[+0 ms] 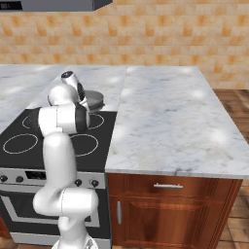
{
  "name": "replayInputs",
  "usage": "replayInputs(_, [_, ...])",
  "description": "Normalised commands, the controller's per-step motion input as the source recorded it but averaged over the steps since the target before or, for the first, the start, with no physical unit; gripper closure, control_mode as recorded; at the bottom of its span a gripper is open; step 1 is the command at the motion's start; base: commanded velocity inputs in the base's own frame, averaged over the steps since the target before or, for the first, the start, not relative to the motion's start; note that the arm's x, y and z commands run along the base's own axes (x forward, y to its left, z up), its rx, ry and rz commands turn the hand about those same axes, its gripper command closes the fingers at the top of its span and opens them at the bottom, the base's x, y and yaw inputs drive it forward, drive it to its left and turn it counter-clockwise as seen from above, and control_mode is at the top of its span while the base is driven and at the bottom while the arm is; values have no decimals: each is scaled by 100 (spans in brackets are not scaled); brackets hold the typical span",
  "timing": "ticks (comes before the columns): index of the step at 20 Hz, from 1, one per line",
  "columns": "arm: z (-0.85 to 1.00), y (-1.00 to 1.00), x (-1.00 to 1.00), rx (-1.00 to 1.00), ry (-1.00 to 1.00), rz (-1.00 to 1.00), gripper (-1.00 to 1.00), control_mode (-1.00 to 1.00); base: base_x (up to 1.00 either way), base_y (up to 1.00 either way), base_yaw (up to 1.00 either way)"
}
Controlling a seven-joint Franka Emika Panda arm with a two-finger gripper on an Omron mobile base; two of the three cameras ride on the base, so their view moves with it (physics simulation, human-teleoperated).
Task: Move the pot and pan from the stove into the sink.
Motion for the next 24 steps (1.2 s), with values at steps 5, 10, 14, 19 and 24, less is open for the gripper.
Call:
replayInputs(5, [82, -30, -78, 4, 7, -5, 100, -100, 0, 0, 0])
replayInputs(10, [75, -26, -91, 3, 6, -5, 100, -100, 0, 0, 0])
replayInputs(14, [57, -26, -100, 0, 0, -3, 100, -100, 0, 0, 0])
replayInputs(19, [34, -21, -100, -2, -6, 0, 100, -100, 0, 0, 0])
replayInputs(24, [7, -22, -99, -6, -19, 4, 100, -100, 0, 0, 0])
